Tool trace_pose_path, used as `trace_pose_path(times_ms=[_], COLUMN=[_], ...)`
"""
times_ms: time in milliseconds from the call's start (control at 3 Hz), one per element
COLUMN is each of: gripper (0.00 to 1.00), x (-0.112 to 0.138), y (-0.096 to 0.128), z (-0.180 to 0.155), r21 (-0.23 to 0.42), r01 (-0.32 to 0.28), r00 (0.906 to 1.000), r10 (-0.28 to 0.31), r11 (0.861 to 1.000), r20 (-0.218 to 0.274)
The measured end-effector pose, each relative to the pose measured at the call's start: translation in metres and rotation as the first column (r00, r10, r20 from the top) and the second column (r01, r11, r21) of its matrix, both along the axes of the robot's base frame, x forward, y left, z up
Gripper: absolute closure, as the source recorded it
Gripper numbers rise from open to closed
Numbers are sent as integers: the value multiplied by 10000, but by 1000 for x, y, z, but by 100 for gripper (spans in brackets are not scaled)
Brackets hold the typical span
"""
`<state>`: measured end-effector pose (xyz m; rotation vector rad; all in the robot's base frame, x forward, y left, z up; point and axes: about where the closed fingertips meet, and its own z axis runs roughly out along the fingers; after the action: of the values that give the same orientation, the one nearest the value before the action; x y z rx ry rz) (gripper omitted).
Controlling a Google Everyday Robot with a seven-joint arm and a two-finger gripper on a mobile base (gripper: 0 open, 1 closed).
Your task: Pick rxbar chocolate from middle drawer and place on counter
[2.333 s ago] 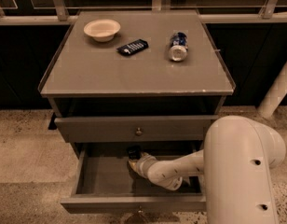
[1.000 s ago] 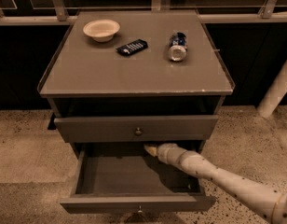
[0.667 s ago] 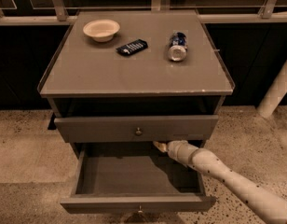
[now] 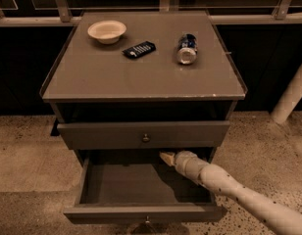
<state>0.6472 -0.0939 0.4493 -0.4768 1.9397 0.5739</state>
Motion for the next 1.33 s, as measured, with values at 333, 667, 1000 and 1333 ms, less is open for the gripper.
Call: trace_pose_path(times_ms=[333,667,1000,1333], gripper=[100,100,100,100], x=[-42,-85,-85,-79], y=[-10,-3,2,-4], z=[1,1,3,42], r21=[252,458,370,-8], r01=[969,1882,1682,1027], r00=[9948,9818,9853,9947], r10=[-960,-1867,-1668,-1027], r11=[9950,9811,9851,9947], r20=[-344,-345,-378,44])
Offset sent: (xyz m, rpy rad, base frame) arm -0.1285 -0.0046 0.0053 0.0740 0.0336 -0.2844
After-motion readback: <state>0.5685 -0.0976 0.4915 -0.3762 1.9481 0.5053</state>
